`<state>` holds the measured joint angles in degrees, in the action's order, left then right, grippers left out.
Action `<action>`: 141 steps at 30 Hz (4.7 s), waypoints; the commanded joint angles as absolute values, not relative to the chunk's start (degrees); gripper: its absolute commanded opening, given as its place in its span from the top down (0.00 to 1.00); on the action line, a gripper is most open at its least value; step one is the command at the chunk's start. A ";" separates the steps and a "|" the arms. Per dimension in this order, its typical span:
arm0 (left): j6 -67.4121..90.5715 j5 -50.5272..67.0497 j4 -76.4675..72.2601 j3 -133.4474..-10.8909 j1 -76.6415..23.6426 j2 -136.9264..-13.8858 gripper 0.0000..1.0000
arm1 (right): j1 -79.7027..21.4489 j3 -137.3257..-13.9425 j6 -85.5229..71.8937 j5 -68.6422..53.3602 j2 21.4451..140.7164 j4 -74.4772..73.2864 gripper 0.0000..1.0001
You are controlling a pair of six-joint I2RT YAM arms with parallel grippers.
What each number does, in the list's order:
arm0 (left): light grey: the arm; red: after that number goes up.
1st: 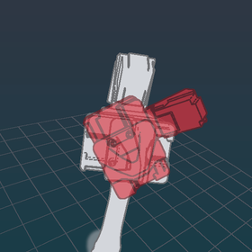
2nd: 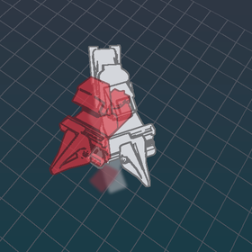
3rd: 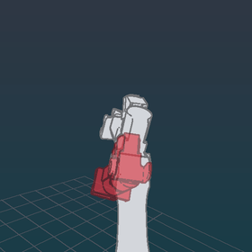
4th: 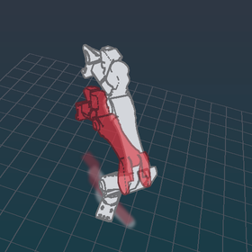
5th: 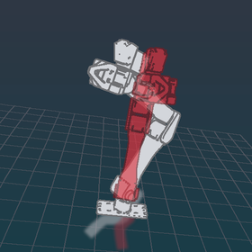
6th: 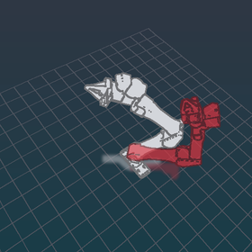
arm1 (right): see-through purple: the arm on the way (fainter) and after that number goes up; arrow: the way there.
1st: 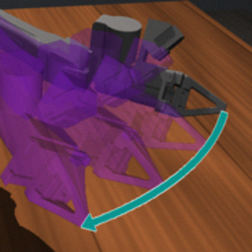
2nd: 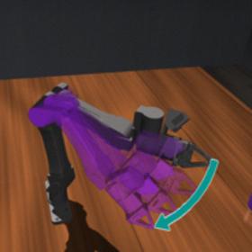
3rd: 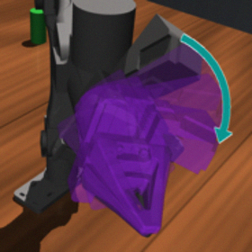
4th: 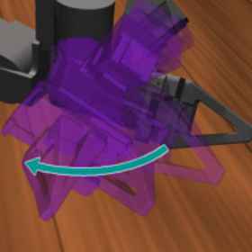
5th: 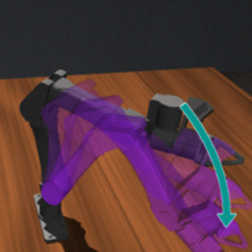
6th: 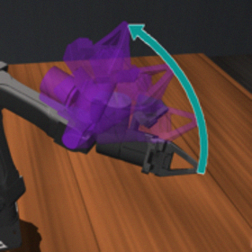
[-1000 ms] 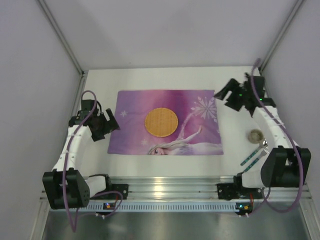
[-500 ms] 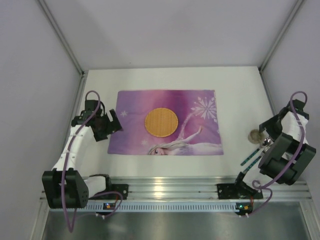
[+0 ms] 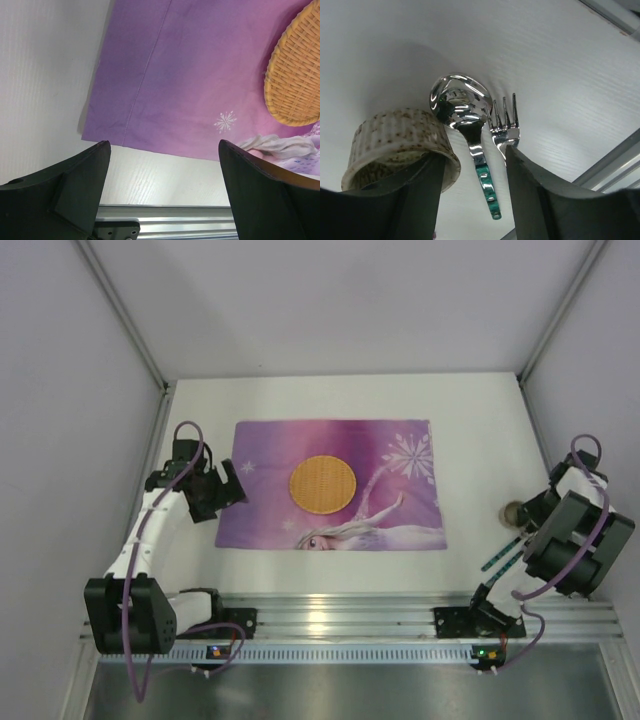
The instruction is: Set the dinner table for one person
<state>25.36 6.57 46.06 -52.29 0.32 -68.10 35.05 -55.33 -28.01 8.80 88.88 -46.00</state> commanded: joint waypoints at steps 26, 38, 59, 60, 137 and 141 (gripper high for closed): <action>27.68 0.53 44.91 -52.21 -4.92 -67.06 0.06 | 13.06 -72.04 -36.38 -9.49 88.93 -40.26 1.00; 28.39 -3.78 44.74 -52.12 -5.98 -65.22 0.05 | -10.80 -99.98 -40.52 -10.20 117.38 -39.37 1.00; 27.86 -2.20 44.47 -52.03 -5.98 -66.53 0.04 | -16.35 -120.85 -36.83 0.88 129.82 -52.82 0.34; 27.86 -2.11 44.39 -52.03 -5.98 -66.71 0.04 | -16.17 -120.94 -35.96 0.53 129.29 -53.00 0.32; 28.48 -4.66 46.58 -52.91 -18.63 -66.53 0.04 | 23.56 -49.13 -29.88 11.95 96.94 -33.57 1.00; 28.65 -5.10 46.67 -52.91 -18.72 -66.62 0.04 | 19.52 -52.81 -29.79 13.44 96.51 -35.59 1.00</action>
<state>28.18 -3.99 46.57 -52.03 -18.44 -66.89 22.65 -53.43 -28.49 15.27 92.84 -39.90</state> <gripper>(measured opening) 0.958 0.079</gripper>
